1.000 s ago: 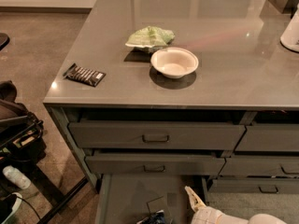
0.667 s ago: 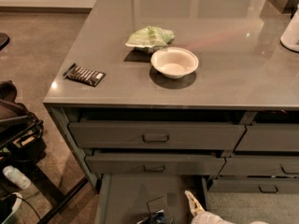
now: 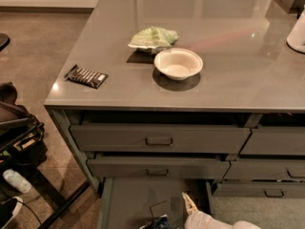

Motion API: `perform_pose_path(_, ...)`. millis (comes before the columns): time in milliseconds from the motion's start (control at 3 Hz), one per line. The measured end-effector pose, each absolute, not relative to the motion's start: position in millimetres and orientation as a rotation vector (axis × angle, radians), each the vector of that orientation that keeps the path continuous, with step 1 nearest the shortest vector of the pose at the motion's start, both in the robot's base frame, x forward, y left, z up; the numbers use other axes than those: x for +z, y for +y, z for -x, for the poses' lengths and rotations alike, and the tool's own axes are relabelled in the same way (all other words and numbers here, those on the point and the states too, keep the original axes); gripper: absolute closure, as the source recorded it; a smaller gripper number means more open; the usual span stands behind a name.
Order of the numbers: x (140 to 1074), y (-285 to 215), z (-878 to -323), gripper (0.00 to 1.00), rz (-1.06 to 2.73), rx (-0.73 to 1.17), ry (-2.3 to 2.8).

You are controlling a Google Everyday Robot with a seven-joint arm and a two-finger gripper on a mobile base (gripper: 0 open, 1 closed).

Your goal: Pick blue chip bag from bottom drawer and place on counter

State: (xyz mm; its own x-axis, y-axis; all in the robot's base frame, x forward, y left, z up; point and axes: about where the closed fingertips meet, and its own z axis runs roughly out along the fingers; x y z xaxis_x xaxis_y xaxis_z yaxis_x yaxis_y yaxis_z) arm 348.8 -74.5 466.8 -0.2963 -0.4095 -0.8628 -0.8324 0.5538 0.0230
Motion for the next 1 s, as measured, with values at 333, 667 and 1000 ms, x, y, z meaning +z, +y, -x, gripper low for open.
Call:
perform_pose_path(333,410,-57,-370,0.0,0.934,0.717,1.929)
perform_pose_path(667,397,-46,-366,0.0,0.897,0.768,1.933)
perform_pose_path(1000,397,-46,-366,0.0,0.9,0.765,1.932)
